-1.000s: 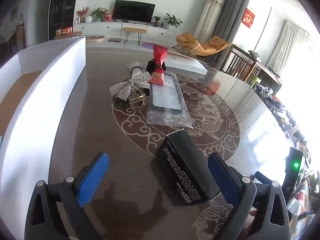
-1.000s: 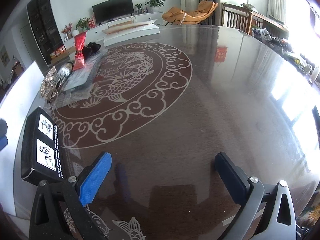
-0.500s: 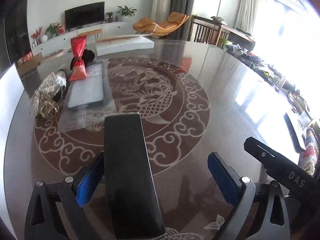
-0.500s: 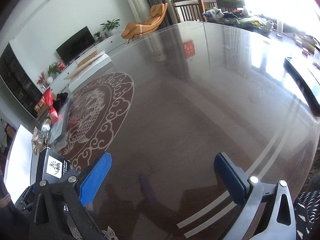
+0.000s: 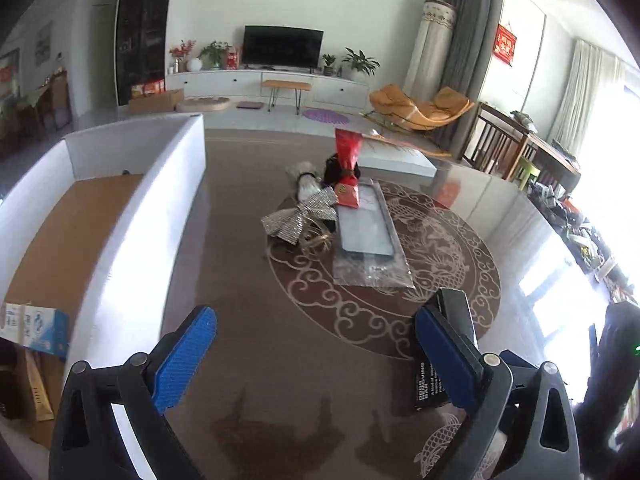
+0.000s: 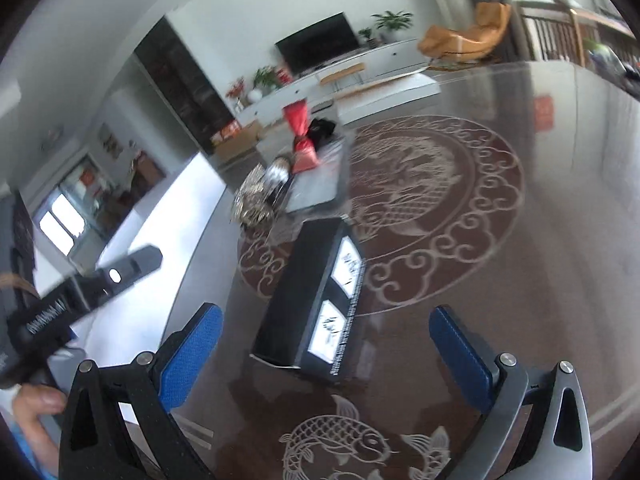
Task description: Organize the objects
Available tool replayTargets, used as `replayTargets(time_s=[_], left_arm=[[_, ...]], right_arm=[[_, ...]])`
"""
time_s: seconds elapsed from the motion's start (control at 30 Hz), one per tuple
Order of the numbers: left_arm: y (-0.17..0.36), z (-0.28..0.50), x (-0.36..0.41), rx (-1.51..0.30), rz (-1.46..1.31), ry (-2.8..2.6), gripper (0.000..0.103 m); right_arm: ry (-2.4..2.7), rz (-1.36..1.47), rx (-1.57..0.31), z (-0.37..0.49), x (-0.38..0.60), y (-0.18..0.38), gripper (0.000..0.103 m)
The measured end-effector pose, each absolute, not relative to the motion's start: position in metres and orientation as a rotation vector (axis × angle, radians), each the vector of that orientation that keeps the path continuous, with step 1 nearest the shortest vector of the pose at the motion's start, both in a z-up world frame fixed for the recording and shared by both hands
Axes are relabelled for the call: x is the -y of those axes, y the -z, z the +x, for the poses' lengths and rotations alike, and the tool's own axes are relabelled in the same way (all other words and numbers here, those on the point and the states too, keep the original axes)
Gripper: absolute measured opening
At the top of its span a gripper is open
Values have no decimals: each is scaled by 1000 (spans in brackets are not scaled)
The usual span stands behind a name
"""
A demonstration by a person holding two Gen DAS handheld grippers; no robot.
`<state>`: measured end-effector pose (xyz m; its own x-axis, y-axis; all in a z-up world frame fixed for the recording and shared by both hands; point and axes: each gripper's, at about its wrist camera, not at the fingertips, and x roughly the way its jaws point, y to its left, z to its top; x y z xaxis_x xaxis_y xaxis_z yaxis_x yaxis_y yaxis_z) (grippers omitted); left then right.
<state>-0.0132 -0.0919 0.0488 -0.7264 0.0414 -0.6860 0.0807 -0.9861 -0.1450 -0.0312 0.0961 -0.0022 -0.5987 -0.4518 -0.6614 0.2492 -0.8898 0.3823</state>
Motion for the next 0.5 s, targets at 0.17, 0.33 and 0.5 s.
replayTargets(time_s=[0.17, 0.33, 0.5], left_arm=[[-52, -17, 95, -188, 1190, 2881, 101], [-48, -41, 80, -127, 1255, 2893, 101], [-45, -117, 63, 7, 1262, 2877, 101]], right_arm=[[2469, 1247, 623, -49, -120, 29, 81], [2693, 1259, 829, -35, -209, 35, 79], [2743, 1253, 901, -20, -235, 32, 82]])
